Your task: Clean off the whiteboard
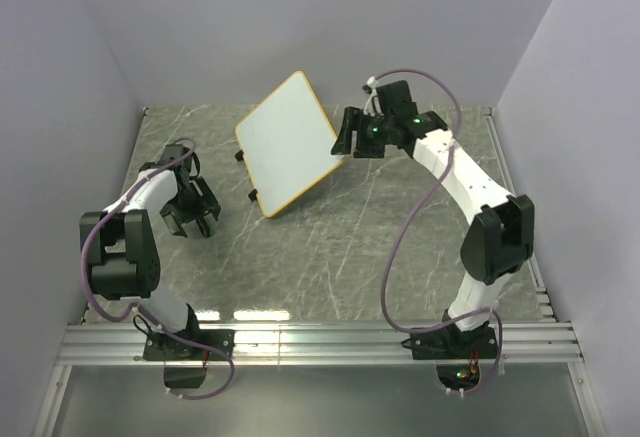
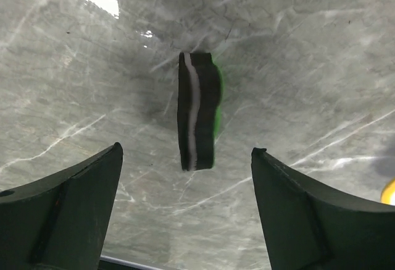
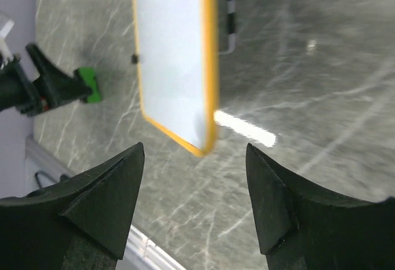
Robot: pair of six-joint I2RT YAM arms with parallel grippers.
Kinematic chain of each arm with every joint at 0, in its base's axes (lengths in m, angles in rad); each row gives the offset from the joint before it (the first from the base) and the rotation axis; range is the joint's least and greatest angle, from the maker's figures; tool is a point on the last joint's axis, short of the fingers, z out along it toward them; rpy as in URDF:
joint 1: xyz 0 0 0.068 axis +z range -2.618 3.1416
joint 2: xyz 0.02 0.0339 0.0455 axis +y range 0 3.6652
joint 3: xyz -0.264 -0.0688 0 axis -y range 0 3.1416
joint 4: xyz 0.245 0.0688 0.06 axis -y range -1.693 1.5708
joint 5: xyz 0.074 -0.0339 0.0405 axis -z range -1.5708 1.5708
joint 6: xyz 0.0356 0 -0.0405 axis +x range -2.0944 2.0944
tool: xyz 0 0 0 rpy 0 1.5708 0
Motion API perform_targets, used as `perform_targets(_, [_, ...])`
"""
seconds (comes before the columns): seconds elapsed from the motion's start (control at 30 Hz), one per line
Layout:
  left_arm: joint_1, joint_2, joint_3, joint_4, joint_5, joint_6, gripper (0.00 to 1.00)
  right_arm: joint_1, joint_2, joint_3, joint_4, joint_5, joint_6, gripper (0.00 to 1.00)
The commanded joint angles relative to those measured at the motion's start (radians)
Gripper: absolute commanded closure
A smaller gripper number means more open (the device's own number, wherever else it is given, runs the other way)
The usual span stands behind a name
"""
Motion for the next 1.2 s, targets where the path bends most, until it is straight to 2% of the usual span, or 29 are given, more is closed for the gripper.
perform_targets(0.0, [0.002,-0.043,0.001,0.026,0.026,-0.013,0.11,-0.058,-0.099,-0.058,-0.034,0.112,-0.023,0.26])
perform_targets(0.3, [0.000,-0.274,0.071,0.002,0.015,-0.010,0.12,-0.099,-0.274,-0.264,0.072,0.083,0.034,0.26])
perform_targets(0.4, [0.000,-0.285,0.073,-0.013,0.015,0.019,0.12,-0.095,-0.313,-0.285,0.073,0.073,0.078,0.27])
perform_targets(0.6, [0.000,-0.293,0.048,-0.056,0.073,0.042,0.26,-0.052,-0.493,-0.310,0.050,0.093,0.136,0.27])
perform_targets(0.67, [0.000,-0.360,0.070,-0.064,0.153,0.041,0.24,-0.021,-0.563,-0.317,0.041,0.080,0.166,0.27])
perform_targets(0.7, [0.000,-0.450,0.070,-0.057,0.187,0.045,0.18,-0.010,-0.631,-0.328,0.041,0.060,0.178,0.27])
perform_targets(0.77, [-0.027,-0.477,0.072,-0.083,0.219,0.064,0.21,-0.004,-0.698,-0.394,0.050,0.032,0.224,0.27])
perform_targets(0.83, [-0.035,-0.563,0.004,-0.084,0.198,0.038,0.19,0.003,-0.825,-0.475,0.024,0.000,0.264,0.28])
perform_targets(0.87, [-0.034,-0.563,-0.025,-0.081,0.205,0.031,0.18,0.003,-0.826,-0.500,0.007,-0.006,0.278,0.28])
perform_targets(1.03, [-0.037,-0.706,-0.174,-0.061,0.294,-0.025,0.15,0.008,-1.079,-0.633,-0.078,-0.017,0.354,0.28])
perform_targets(1.17, [-0.049,-0.746,-0.162,-0.064,0.297,-0.012,0.15,0.008,-1.192,-0.655,-0.143,0.018,0.386,0.27])
